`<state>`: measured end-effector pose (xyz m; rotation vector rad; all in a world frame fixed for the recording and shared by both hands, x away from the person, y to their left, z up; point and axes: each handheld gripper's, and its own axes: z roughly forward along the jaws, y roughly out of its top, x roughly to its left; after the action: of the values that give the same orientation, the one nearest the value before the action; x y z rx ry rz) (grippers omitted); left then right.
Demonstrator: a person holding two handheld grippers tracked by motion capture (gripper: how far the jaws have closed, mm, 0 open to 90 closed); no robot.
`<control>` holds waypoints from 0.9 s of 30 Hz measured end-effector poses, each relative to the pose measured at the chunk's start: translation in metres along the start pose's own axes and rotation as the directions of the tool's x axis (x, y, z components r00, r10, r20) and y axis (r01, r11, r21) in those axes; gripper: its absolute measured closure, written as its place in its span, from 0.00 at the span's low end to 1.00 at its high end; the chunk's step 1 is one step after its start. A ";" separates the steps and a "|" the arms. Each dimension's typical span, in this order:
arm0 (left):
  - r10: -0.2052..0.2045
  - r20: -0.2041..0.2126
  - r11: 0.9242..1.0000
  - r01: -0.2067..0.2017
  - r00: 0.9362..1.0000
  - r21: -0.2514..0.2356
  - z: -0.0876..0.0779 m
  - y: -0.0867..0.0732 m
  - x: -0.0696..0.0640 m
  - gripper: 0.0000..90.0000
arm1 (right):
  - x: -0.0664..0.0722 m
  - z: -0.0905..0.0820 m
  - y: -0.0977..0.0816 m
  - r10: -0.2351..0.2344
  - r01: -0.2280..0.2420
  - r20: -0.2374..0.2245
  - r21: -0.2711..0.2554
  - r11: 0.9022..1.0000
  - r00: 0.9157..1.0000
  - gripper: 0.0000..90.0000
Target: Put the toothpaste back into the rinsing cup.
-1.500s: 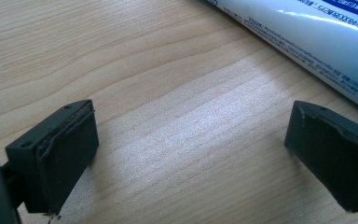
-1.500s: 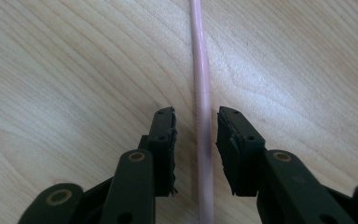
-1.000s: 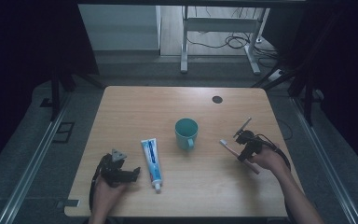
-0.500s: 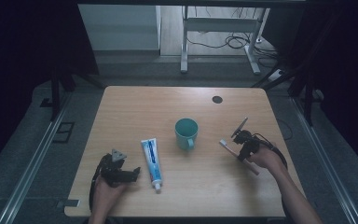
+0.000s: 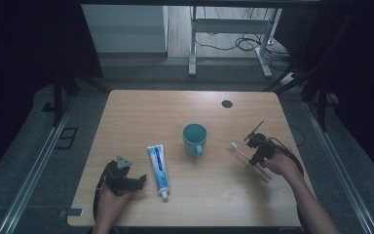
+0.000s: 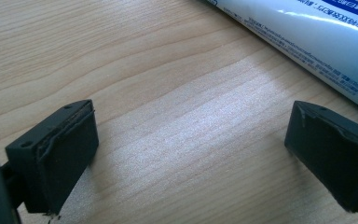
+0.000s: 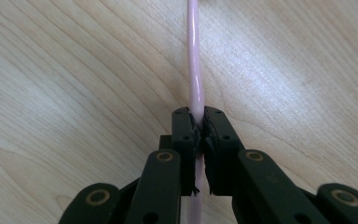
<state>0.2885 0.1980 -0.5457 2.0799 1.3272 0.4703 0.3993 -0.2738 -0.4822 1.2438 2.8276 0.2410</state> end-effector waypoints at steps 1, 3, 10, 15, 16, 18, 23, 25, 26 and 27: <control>0.001 0.000 1.000 -0.001 1.000 0.000 0.000 0.000 0.000 0.03 | 0.000 -0.002 0.000 -0.005 0.005 -0.001 -0.007 1.000 1.000 0.93; 0.000 0.000 1.000 0.000 1.000 0.000 0.000 0.000 0.000 0.03 | 0.001 -0.005 -0.001 -0.003 0.003 0.003 -0.021 1.000 1.000 0.92; 0.001 0.000 1.000 -0.001 1.000 0.000 0.000 0.000 0.000 0.03 | 0.004 -0.016 -0.003 -0.014 0.013 -0.004 -0.076 0.997 1.000 0.92; 0.001 0.000 1.000 -0.001 1.000 0.000 0.000 0.000 0.000 0.03 | 0.007 -0.024 -0.004 -0.015 0.014 -0.008 -0.115 0.993 1.000 0.92; 0.001 0.000 1.000 -0.001 1.000 0.000 0.000 0.000 0.000 0.03 | 0.007 -0.025 -0.004 -0.016 0.014 -0.013 -0.123 0.992 1.000 0.92; 0.001 0.000 1.000 -0.001 1.000 0.000 0.000 0.000 0.000 0.03 | 0.008 -0.027 -0.005 -0.015 0.012 -0.018 -0.136 0.991 1.000 0.92; 0.001 0.000 1.000 -0.001 1.000 0.000 0.000 0.000 0.000 0.03 | 0.010 -0.032 -0.007 -0.020 0.016 -0.025 -0.167 0.986 0.999 0.92; 0.001 0.000 1.000 -0.001 1.000 0.000 0.000 0.000 0.000 0.03 | 0.011 -0.035 -0.008 -0.019 0.013 -0.027 -0.180 0.984 0.999 0.93; 0.001 0.000 1.000 -0.001 1.000 0.000 0.000 0.000 0.000 0.03 | 0.011 -0.036 -0.008 -0.021 0.015 -0.028 -0.186 0.982 0.999 0.93; 0.001 0.000 1.000 -0.001 1.000 0.000 0.000 0.000 0.000 0.03 | 0.011 -0.037 -0.008 -0.022 0.015 -0.031 -0.194 0.981 0.999 0.93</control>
<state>0.2885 0.1980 -0.5457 2.0810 1.3259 0.4708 0.3820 -0.2758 -0.4467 1.1826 2.7608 0.5266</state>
